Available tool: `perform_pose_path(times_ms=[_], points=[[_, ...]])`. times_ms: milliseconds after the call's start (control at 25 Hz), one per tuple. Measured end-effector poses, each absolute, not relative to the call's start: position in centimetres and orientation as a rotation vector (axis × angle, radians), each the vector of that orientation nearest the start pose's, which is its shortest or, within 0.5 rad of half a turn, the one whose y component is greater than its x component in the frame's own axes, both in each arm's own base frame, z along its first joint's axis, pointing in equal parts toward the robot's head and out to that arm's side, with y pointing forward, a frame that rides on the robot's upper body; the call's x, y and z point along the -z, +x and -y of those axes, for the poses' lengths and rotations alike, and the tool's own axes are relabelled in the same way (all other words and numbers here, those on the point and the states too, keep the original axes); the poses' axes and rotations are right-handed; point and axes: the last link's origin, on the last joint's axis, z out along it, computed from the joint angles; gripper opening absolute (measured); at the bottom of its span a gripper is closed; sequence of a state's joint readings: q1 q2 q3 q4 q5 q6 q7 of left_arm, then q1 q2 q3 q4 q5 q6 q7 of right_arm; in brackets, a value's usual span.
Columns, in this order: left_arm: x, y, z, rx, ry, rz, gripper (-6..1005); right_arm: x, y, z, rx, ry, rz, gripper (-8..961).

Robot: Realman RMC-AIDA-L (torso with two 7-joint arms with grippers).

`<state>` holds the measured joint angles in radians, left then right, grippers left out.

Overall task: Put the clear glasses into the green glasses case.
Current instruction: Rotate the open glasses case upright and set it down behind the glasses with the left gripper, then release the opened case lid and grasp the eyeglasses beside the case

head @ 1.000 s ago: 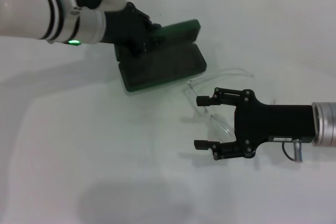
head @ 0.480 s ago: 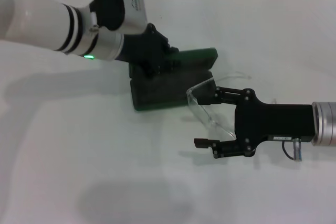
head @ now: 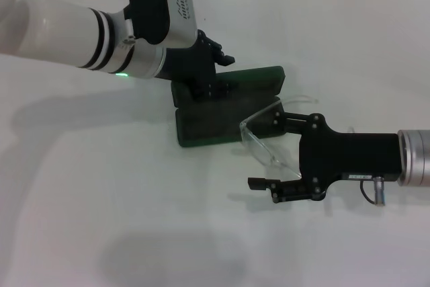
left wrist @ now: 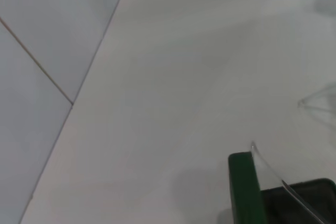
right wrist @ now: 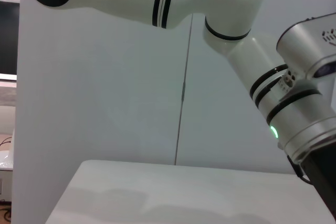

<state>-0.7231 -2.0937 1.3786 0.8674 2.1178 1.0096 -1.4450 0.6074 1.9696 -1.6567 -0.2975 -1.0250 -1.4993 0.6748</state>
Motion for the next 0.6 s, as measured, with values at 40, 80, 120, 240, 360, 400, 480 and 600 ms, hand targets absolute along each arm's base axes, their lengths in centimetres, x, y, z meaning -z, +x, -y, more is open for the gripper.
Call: perform_pose_path(times_ms=[40, 80, 120, 240, 360, 400, 480, 600], points=[[6.3, -16.3, -40.4, -0.055, -2.771, -0.207, 281, 5.6, 22.3, -30.7, -0.934, -2.824, 0.157, 793], [6.3, -16.3, -40.4, -0.05, -2.772, -0.196, 319, 5.6, 22.3, -30.7, -0.932, -2.824, 0.155, 793], [6.3, -16.3, -40.4, -0.047, -2.774, -0.188, 357, 5.6, 22.3, -30.7, -0.932, -2.825, 0.153, 793], [5.9, -16.0, -40.4, -0.015, -2.764, -0.166, 436, 5.4, 22.3, -30.9, -0.936, -2.814, 0.136, 793], [4.9, -15.9, -39.9, 0.113, -2.728, -0.128, 447, 4.8, 22.3, -31.3, -0.949, -2.796, 0.087, 793], [4.6, -16.0, -39.4, 0.189, -2.712, -0.116, 450, 4.6, 22.3, -31.5, -0.953, -2.796, 0.067, 793], [4.1, -16.5, -38.3, 0.333, -2.677, -0.117, 454, 4.0, 21.9, -32.0, -0.957, -2.808, 0.032, 793], [3.8, -17.3, -36.6, 0.53, -2.624, -0.113, 454, 2.7, 21.1, -32.6, -0.945, -2.869, -0.008, 794]])
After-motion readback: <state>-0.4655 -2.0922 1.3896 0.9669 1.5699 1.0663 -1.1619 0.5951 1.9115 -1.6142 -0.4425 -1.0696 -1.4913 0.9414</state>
